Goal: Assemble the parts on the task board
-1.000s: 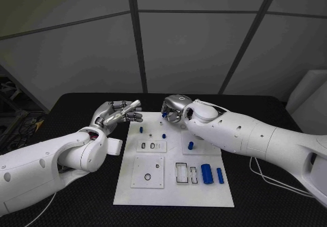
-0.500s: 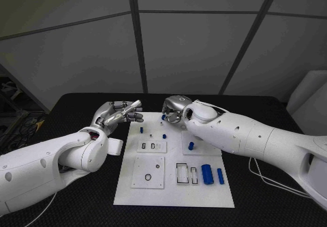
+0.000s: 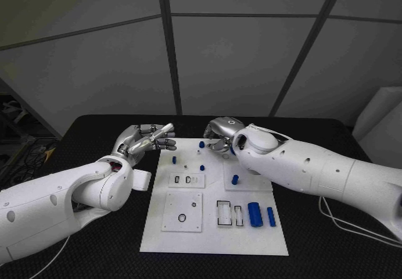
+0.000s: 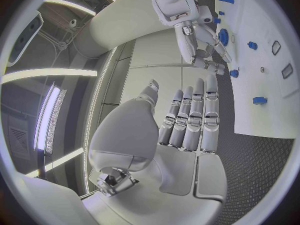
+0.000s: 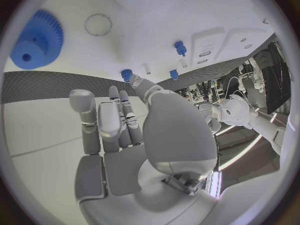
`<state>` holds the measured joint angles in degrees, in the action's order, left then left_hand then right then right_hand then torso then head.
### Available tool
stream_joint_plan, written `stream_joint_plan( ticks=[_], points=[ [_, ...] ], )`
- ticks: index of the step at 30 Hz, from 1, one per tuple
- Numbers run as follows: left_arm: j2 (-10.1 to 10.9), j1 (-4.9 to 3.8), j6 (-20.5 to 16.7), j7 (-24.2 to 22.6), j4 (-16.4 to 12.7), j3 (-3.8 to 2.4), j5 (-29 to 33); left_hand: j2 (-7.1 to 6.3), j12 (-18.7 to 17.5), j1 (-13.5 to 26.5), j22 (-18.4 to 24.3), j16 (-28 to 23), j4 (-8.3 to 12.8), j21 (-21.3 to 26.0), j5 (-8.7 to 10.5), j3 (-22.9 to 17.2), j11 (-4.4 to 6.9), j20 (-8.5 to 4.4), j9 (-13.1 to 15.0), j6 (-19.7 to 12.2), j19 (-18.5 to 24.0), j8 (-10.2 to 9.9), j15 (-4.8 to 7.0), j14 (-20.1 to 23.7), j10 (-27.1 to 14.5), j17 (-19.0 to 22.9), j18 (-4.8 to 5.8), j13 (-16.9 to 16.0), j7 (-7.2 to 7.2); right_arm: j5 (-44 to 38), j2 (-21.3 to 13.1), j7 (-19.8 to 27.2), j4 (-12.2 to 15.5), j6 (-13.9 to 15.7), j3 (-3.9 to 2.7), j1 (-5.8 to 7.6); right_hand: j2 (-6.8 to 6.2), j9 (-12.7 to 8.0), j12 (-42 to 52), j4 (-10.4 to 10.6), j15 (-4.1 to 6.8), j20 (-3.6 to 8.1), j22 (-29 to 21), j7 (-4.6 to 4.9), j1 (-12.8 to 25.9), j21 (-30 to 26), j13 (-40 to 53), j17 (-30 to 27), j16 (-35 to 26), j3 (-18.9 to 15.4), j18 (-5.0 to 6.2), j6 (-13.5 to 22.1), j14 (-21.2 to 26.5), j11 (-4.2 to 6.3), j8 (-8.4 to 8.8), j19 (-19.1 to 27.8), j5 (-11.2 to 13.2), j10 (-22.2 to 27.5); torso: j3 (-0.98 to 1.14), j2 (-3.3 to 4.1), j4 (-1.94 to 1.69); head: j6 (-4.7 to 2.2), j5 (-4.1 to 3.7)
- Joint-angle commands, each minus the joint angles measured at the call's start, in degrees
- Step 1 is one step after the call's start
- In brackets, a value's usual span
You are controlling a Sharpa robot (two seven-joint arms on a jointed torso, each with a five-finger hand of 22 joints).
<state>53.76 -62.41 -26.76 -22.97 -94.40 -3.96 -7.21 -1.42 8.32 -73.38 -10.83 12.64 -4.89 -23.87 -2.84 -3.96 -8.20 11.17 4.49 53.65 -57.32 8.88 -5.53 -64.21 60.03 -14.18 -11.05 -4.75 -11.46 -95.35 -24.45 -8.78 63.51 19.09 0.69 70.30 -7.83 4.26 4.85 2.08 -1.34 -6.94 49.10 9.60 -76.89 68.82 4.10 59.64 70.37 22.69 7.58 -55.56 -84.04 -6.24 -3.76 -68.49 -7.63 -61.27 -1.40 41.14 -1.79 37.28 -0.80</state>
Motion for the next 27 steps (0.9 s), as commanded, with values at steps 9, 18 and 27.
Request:
stream_joint_plan(
  ticks=[9, 18, 27],
  points=[
    [0.1, -0.08, 1.7, -0.1, 0.4, -0.03, -0.4, 0.69, -0.4, 0.0, 0.0, -0.2, 0.0, -0.2, 0.07, 0.2, -0.47, 0.25, -0.1, 0.1, 0.2, -0.3, -0.17, 0.3, 0.1, -0.1, 0.8, 0.1, -0.17, 14.7, -13.6, -3.4, 10.6, -0.9, -0.99, 0.26, -3.11, 0.4, 11.1, 3.3, 2.93, 2.34, 10.7, -1.65, 3.9, 6.6, 7.2, 7.9, 6.0, -6.6, -1.7, -1.3, -2.6, 3.47, -0.69, -6.7, -6.5, -15.4, 0.23, -0.28, 1.09, -0.45, -0.05],
    [-0.5, -0.04, 2.0, -0.1, 0.8, -0.03, -0.4, 0.76, -0.4, 0.0, 0.0, -0.3, 0.0, -0.2, 0.07, 0.2, -0.46, 0.26, -0.1, 0.2, 0.2, -0.3, -0.17, 0.3, 0.1, -0.2, 0.8, 0.1, -0.16, 18.4, -15.9, -4.8, 9.8, -5.6, -1.37, 0.3, 0.15, 0.6, 44.6, 7.9, 2.35, 1.79, 18.1, -1.04, 0.6, 10.8, 41.9, 17.8, 13.0, -19.2, -3.07, 2.9, -3.7, 2.73, -1.52, -9.9, -7.1, -10.3, 0.38, -0.18, 1.09, -0.43, -0.15],
    [-0.8, 0.05, 2.1, 0.0, 1.2, -0.02, -0.4, 0.76, -0.4, 0.0, 0.0, -0.3, 0.0, -0.2, 0.07, 0.2, -0.46, 0.26, -0.1, 0.2, 0.2, -0.3, -0.17, 0.3, 0.1, -0.2, 0.8, 0.1, -0.16, 18.9, -14.5, -5.1, 7.4, -6.5, -1.41, 0.29, 1.16, 0.7, 53.4, 9.2, 1.91, 1.36, 19.7, -0.64, -1.2, 11.7, 51.7, 19.8, 14.3, -20.5, -3.34, 3.9, -4.0, 2.43, -1.96, -10.4, -7.1, -10.8, 0.26, -0.18, 1.04, -0.14, -0.02]
  ],
)
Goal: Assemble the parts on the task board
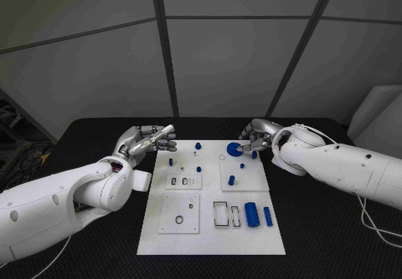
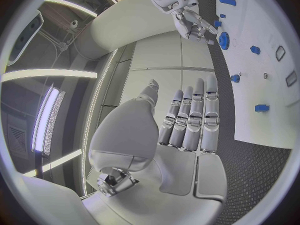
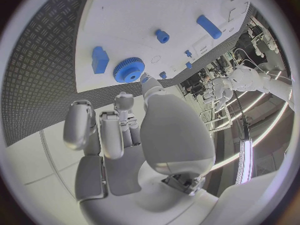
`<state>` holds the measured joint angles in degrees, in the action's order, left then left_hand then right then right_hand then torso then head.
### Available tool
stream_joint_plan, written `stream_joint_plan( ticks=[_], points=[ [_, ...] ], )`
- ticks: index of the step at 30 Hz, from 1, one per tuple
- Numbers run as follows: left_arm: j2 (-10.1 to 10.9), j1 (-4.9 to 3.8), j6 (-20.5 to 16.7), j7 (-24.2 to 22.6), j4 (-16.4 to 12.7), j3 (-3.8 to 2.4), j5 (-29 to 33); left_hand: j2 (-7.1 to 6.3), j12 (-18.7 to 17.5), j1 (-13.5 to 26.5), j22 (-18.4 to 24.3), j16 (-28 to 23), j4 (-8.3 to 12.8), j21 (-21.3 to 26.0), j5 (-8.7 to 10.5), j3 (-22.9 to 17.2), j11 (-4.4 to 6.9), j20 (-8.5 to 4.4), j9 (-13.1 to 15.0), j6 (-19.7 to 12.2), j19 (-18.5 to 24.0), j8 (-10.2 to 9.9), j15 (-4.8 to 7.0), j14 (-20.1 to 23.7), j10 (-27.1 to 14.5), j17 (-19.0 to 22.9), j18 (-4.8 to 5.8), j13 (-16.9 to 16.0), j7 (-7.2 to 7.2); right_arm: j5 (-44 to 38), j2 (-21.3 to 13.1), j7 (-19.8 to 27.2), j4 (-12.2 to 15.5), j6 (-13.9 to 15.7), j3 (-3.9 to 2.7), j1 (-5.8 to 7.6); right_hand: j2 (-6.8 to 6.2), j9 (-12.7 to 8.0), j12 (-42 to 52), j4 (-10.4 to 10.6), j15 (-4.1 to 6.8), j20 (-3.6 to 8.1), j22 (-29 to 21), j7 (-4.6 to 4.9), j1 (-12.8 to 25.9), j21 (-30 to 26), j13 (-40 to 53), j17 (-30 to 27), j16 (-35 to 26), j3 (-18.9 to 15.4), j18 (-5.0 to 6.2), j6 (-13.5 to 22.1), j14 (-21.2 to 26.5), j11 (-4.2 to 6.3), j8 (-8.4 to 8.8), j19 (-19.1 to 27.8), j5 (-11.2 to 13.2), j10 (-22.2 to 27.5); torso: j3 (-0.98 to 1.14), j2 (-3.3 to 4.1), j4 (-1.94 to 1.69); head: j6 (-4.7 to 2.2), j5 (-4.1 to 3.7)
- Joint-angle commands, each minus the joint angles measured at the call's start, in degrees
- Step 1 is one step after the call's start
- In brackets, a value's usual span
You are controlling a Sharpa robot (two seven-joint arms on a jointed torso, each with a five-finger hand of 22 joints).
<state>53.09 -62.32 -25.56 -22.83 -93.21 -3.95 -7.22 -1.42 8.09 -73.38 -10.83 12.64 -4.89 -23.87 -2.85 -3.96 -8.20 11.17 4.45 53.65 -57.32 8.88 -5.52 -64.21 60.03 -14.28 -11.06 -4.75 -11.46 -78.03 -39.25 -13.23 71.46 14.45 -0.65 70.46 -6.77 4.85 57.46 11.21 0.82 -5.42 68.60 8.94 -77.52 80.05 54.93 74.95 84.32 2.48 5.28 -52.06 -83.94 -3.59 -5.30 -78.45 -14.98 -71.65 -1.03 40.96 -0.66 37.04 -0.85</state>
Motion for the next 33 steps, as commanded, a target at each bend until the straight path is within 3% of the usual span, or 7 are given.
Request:
stream_joint_plan(
  ticks=[1, 9, 33],
  points=[
    [-0.1, -0.03, 0.9, -0.1, 0.1, -0.03, -0.4, 0.76, -0.2, 0.0, 0.0, -0.3, 0.0, -0.2, 0.08, 0.2, -0.46, 0.26, -0.1, 0.2, 0.2, -0.3, -0.18, 0.3, 0.1, -0.1, 0.8, 0.1, -0.16, 1.6, 0.6, -0.6, -0.8, -1.9, -0.07, 0.13, 0.21, 0.1, 1.6, 0.1, -0.26, -0.18, 0.4, 0.02, -0.7, 0.5, 1.8, 4.8, 0.5, -0.3, -1.08, 0.4, -4.1, -0.23, -0.48, -0.5, 0.3, -0.6, -0.14, -0.02, -0.11, 0.15, 0.0],
    [-0.3, 0.01, 0.9, 0.0, 0.2, -0.03, -0.4, 0.81, -0.3, 0.1, 0.0, -0.3, 0.0, -0.2, 0.08, 0.2, -0.46, 0.27, -0.1, 0.2, 0.3, -0.4, -0.18, 0.3, 0.1, -0.1, 0.8, 0.1, -0.14, 1.6, 2.1, -1.1, -2.3, -2.6, -0.07, 0.12, 1.05, 0.3, 12.2, -0.1, -0.39, -0.32, 2.4, 0.03, -1.6, 1.6, 12.8, 6.9, 1.8, -0.8, -1.43, 0.1, -4.5, -0.32, -1.29, -1.4, 0.2, -5.1, -0.15, -0.02, -0.01, 0.44, -0.05],
    [-0.3, 0.02, 1.0, 0.5, 0.4, -0.03, -0.4, 0.86, -0.3, 0.0, 0.0, -0.4, 0.0, -0.2, 0.07, 0.2, -0.45, 0.27, -0.1, 0.2, 0.3, -0.4, -0.18, 0.3, 0.2, -0.1, 0.8, 0.1, -0.14, -3.9, 4.8, -3.7, -4.0, -7.1, -0.05, 0.1, 2.15, 0.5, 17.9, -1.5, -0.46, -0.41, 4.2, -0.04, -3.0, 2.5, 19.0, 8.7, 2.7, -0.7, -1.77, -0.4, -4.8, -0.32, -1.98, -2.3, 0.2, -7.6, -0.15, -0.06, -0.01, 1.23, -0.18]
  ],
)
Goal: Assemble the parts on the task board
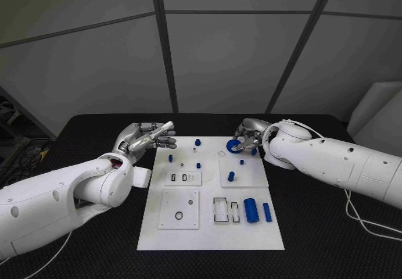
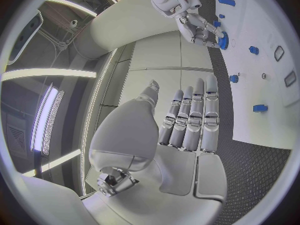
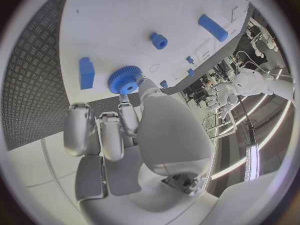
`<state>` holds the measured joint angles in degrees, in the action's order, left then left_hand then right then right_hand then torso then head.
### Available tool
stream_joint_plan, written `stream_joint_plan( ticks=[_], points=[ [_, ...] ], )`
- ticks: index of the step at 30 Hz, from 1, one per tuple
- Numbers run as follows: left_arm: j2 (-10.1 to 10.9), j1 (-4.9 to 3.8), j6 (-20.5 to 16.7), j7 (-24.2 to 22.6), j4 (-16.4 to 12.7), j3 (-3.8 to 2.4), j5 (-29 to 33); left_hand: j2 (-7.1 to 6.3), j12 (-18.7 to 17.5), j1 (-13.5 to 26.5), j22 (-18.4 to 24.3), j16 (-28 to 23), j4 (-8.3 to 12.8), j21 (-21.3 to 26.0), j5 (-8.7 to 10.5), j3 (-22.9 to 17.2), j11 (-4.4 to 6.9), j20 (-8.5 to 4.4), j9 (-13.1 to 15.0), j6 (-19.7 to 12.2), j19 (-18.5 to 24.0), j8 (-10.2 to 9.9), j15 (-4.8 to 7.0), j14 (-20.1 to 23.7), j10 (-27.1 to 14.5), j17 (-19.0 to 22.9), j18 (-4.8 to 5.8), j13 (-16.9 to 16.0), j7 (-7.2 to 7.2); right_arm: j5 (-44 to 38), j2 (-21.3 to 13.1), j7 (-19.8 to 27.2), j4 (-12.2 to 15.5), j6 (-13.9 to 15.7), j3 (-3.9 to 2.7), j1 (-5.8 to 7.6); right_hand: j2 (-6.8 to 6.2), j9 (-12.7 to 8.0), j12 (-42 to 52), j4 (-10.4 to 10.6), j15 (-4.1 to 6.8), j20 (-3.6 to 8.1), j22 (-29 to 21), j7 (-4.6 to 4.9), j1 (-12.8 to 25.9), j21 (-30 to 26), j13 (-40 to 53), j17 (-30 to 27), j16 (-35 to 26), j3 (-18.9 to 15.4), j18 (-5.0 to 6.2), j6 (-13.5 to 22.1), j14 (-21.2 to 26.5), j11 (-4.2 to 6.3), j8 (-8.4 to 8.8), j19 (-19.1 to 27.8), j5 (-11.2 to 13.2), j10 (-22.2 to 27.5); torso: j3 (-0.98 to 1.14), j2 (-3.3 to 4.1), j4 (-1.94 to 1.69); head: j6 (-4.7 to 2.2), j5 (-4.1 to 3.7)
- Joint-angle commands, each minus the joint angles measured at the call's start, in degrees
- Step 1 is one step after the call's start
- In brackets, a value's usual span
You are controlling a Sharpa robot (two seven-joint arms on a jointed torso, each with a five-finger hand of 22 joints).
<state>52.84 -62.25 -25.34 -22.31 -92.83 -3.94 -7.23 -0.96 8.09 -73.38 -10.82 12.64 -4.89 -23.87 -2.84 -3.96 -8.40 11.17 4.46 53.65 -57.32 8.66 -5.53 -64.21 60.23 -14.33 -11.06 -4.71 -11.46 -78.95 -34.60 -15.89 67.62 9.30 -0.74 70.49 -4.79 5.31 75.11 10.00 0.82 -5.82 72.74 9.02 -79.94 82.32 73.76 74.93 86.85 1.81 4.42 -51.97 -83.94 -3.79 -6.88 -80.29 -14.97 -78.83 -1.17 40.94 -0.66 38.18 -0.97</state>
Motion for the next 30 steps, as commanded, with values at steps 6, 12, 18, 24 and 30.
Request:
stream_joint_plan(
  ticks=[6, 12, 18, 24, 30],
  points=[
    [0.0, -0.05, 0.8, 0.0, 0.0, -0.04, -0.4, 0.39, -0.3, 0.0, 0.0, -0.4, 0.0, -0.2, 0.07, 0.2, -0.25, 0.28, -0.1, 0.2, 0.3, -0.2, -0.18, 0.3, 0.0, -0.1, 0.8, 0.1, -0.14, -5.5, 0.3, -1.6, -0.3, -2.2, 0.05, 0.05, 0.61, 0.0, 0.9, -1.1, -0.44, 0.01, 0.4, -0.13, -1.6, 0.4, 0.9, 8.9, 0.3, 0.5, -0.97, -0.7, -4.8, -0.09, -0.54, -0.6, 0.7, -0.7, 0.0, -0.05, -0.02, 0.23, -0.05],
    [0.1, -0.05, 0.7, 0.0, 0.1, -0.04, -0.4, 0.49, -0.4, 0.0, 0.0, -0.4, 0.0, -0.2, 0.07, 0.2, -0.26, 0.29, -0.1, 0.2, 0.3, -0.2, -0.19, 0.3, 0.0, -0.1, 0.79, 0.1, -0.15, -7.7, 0.3, -1.7, -0.2, -2.0, 0.05, 0.04, 1.18, 0.0, 1.6, -2.9, -0.45, 0.01, 1.1, -0.06, -3.7, 0.7, 1.9, 9.4, 0.6, 2.3, -1.1, -0.8, -4.9, -0.11, -0.63, -0.9, 2.4, -0.9, 0.01, -0.04, -0.04, 0.28, -0.03],
    [0.1, -0.05, 0.7, 0.1, 0.2, -0.04, -0.4, 0.52, -0.4, 0.0, 0.0, -0.5, 0.1, -0.2, 0.07, 0.2, -0.27, 0.29, -0.1, 0.2, 0.3, -0.3, -0.2, 0.3, -0.1, -0.1, 0.79, 0.1, -0.16, -8.8, 0.3, -1.3, 0.1, -1.6, 0.06, 0.03, 1.04, -0.1, 2.3, -3.9, -0.49, -0.03, 1.7, 0.0, -4.6, 1.0, 2.6, 9.7, 0.7, 3.1, -1.21, -1.0, -4.9, -0.16, -0.68, -1.2, 2.2, -1.3, 0.04, -0.04, -0.02, 0.36, -0.04],
    [0.1, -0.05, 0.7, 0.1, 0.3, -0.04, -0.4, 0.52, -0.4, 0.0, 0.0, -0.5, 0.1, -0.2, 0.07, 0.2, -0.27, 0.29, -0.1, 0.2, 0.3, -0.3, -0.2, 0.3, -0.1, -0.1, 0.79, 0.1, -0.16, -9.1, 0.2, -1.0, 0.3, -1.2, 0.06, 0.0, 1.1, 0.0, 2.7, -4.2, -0.52, -0.05, 2.2, 0.05, -4.8, 1.2, 3.1, 9.9, 0.8, 3.6, -1.32, -1.2, -5.0, -0.19, -0.79, -1.5, 2.0, -1.7, 0.03, -0.05, -0.01, 0.33, -0.08],
    [0.1, -0.05, 0.7, 0.1, 0.3, -0.04, -0.4, 0.52, -0.4, 0.0, 0.0, -0.5, 0.1, -0.2, 0.07, 0.2, -0.27, 0.29, -0.1, 0.2, 0.3, -0.3, -0.2, 0.3, -0.1, -0.1, 0.79, 0.1, -0.16, -9.1, 0.1, -0.5, 0.7, 0.5, 0.07, -0.03, 1.87, 0.4, 4.1, -4.4, -0.38, -0.01, 3.2, -0.32, -4.3, 1.7, 4.6, 10.0, 0.9, 4.9, -1.49, -4.2, -5.0, 0.09, -2.03, -2.0, 1.0, -2.8, 0.02, -0.06, -0.02, 0.31, -0.09]
  ],
)
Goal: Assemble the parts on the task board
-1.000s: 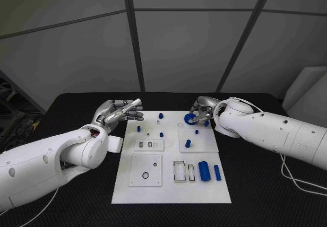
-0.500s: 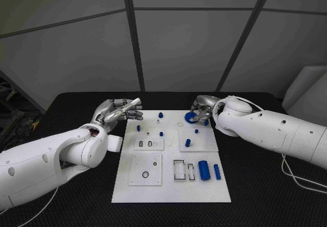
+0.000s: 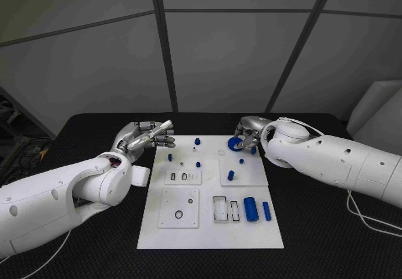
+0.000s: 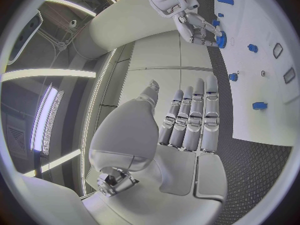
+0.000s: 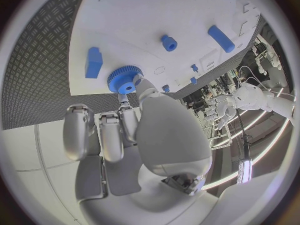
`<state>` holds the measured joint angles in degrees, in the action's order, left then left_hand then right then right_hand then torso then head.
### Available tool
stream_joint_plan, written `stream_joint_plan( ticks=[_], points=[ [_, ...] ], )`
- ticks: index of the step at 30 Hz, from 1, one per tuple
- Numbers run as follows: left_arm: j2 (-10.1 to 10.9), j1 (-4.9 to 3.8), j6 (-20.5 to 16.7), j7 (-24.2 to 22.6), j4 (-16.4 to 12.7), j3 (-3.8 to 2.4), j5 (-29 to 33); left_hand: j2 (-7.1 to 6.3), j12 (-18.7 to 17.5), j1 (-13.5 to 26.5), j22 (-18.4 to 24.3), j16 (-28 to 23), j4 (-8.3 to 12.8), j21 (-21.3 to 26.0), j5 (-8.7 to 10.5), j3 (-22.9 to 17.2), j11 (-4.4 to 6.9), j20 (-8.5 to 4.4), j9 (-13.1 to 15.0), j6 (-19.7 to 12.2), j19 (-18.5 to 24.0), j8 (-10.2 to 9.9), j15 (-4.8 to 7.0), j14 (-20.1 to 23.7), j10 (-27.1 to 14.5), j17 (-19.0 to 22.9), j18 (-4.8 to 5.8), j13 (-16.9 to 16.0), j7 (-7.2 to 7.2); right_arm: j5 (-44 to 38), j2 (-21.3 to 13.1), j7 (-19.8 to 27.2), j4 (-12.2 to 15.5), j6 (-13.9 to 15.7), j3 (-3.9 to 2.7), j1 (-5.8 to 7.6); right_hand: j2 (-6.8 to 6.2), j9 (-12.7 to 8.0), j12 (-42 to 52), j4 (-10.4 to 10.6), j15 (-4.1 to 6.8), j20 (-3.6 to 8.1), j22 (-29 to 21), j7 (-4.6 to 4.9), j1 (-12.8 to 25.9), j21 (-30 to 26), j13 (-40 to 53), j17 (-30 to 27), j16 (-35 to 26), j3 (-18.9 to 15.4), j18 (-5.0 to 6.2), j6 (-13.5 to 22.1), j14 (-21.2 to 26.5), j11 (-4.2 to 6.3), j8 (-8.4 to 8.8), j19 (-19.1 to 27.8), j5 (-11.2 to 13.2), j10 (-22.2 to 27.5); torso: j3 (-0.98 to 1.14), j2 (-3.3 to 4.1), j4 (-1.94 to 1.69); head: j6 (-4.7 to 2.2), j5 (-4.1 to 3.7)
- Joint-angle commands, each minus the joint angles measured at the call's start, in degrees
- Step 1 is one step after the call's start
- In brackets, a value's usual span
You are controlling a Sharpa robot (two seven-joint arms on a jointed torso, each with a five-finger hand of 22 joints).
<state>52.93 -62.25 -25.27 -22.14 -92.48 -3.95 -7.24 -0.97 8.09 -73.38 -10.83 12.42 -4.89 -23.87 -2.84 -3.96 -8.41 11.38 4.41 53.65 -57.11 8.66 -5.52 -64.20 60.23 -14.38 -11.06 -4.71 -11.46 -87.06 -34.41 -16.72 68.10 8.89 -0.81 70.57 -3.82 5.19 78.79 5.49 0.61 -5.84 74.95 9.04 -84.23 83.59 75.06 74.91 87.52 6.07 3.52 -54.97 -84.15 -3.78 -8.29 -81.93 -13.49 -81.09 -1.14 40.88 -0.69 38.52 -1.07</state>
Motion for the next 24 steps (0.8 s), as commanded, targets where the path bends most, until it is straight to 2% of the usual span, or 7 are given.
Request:
stream_joint_plan(
  ticks=[1, 6, 9, 14, 19, 24],
  points=[
    [0.0, -0.05, 0.7, 0.0, 0.0, -0.04, -0.4, 0.52, -0.4, 0.0, 0.0, -0.3, 0.1, -0.2, 0.07, 0.2, -0.27, 0.08, -0.1, 0.2, 0.1, -0.3, -0.2, 0.3, -0.1, -0.1, 0.79, 0.1, -0.16, -1.0, -0.1, 0.4, 0.3, 1.4, 0.14, -0.11, 1.06, 0.6, 0.7, 0.1, -0.07, 0.08, 1.1, -0.52, 0.1, 0.5, 3.6, 10.1, 0.2, 0.9, -0.62, -1.8, -4.8, 0.23, -0.83, -0.5, -0.7, -0.8, -0.01, -0.01, 0.01, -0.07, 0.08],
    [0.0, -0.05, 0.7, 0.0, 0.0, -0.04, -0.4, 0.57, -0.5, -0.1, 0.0, -0.3, 0.1, -0.2, 0.07, 0.2, -0.28, 0.09, -0.1, 0.1, 0.2, -0.3, -0.21, 0.3, -0.1, -0.1, 0.79, 0.1, -0.17, -1.0, -0.4, 0.3, 1.5, 3.9, 0.14, -0.13, 1.31, 0.6, 1.3, 0.0, 0.24, 0.36, 1.7, -0.91, 0.3, 0.7, 4.3, 10.2, 0.3, 1.8, -0.72, -2.8, -4.8, 0.58, -0.9, -0.8, -1.7, -1.3, 0.02, 0.0, -0.01, -0.08, 0.18],
    [0.1, -0.04, 0.7, 0.0, 0.0, -0.04, -0.4, 0.57, -0.5, -0.1, 0.0, -0.3, 0.1, -0.2, 0.07, 0.2, -0.28, 0.09, -0.1, 0.1, 0.2, -0.3, -0.21, 0.3, -0.1, -0.1, 0.79, 0.1, -0.17, -1.5, -0.7, -0.2, 2.7, 5.8, 0.13, -0.13, 1.18, 0.4, 1.6, -0.1, 0.33, 0.48, 1.9, -0.95, 0.6, 0.9, 4.5, 10.3, 0.3, 2.2, -0.77, -2.9, -4.8, 0.63, -0.69, -0.9, -2.3, -1.5, -0.04, -0.07, -0.03, -0.13, 0.25],
    [0.2, -0.04, 0.6, 0.0, -0.1, -0.04, -0.4, 0.57, -0.5, -0.1, 0.0, -0.3, 0.1, -0.2, 0.07, 0.2, -0.28, 0.09, -0.1, 0.1, 0.2, -0.3, -0.21, 0.3, -0.1, -0.1, 0.79, 0.1, -0.17, -3.3, -1.8, -1.5, 6.7, 8.9, 0.09, -0.12, 0.88, 0.3, 1.9, -0.1, 0.38, 0.57, 2.4, -0.96, 1.0, 1.1, 5.0, 10.5, 0.4, 2.7, -0.88, -3.0, -4.9, 0.66, -0.39, -1.2, -3.3, -1.8, -0.07, -0.06, -0.02, -0.29, 0.43],
    [0.3, -0.04, 0.6, 0.0, -0.1, -0.04, -0.4, 0.57, -0.5, -0.1, 0.0, -0.3, 0.1, -0.2, 0.07, 0.2, -0.28, 0.09, -0.1, 0.1, 0.2, -0.3, -0.21, 0.3, -0.1, -0.1, 0.79, 0.1, -0.17, -5.4, -1.7, -2.7, 10.6, 10.2, 0.08, -0.1, 0.77, 0.3, 2.0, -0.1, 0.39, 0.59, 2.6, -0.95, 1.2, 1.2, 5.1, 10.5, 0.4, 2.9, -0.91, -3.1, -4.9, 0.66, -0.31, -1.3, -3.4, -1.8, -0.09, -0.05, -0.05, -0.42, 0.52],
    [0.3, -0.04, 0.6, 0.0, -0.2, -0.04, -0.4, 0.63, -0.6, -0.1, 0.1, -0.4, 0.2, -0.2, 0.07, 0.2, -0.3, 0.11, -0.1, 0.1, 0.2, -0.4, -0.22, 0.4, -0.1, -0.2, 0.79, 0.1, -0.19, -7.1, 0.3, -3.3, 11.7, 10.7, 0.09, -0.09, 0.57, 0.2, 1.9, -0.1, 0.39, 0.6, 2.8, -0.92, 1.4, 1.3, 5.0, 10.6, 0.5, 3.0, -0.97, -3.0, -4.9, 0.64, -0.13, -1.4, -3.6, -1.8, -0.07, 0.04, -0.13, -0.45, 0.8]
  ],
)
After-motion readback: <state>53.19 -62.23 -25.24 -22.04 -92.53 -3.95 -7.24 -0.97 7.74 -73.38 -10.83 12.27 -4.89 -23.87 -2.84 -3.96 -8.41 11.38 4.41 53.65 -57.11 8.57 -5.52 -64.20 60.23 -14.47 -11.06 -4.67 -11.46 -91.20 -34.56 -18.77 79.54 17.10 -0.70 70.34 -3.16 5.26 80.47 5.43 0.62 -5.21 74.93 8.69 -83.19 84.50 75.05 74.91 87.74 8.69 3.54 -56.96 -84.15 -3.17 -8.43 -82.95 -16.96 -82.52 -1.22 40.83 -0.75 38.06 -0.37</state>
